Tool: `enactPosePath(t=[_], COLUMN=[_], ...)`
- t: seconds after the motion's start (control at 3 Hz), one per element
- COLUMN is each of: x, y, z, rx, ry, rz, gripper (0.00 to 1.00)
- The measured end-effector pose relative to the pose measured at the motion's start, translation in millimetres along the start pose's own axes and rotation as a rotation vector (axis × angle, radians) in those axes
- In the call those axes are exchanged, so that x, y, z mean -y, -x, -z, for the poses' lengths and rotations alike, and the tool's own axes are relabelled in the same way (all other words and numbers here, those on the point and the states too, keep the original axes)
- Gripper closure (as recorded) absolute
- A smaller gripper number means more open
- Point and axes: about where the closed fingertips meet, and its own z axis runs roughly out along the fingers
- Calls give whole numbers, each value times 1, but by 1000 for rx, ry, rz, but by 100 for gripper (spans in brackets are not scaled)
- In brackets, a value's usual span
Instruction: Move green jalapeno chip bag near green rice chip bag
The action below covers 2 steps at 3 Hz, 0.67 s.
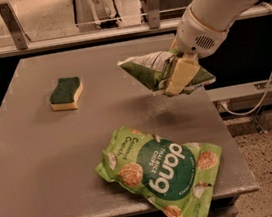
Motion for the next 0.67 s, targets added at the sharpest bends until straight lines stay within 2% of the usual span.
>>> enactPosePath(t=[0.33,0.67], x=[-22,-37], y=[-5,-8], z=[3,4], rx=[12,62], ry=[19,38], rz=[20,59], gripper=[100,100])
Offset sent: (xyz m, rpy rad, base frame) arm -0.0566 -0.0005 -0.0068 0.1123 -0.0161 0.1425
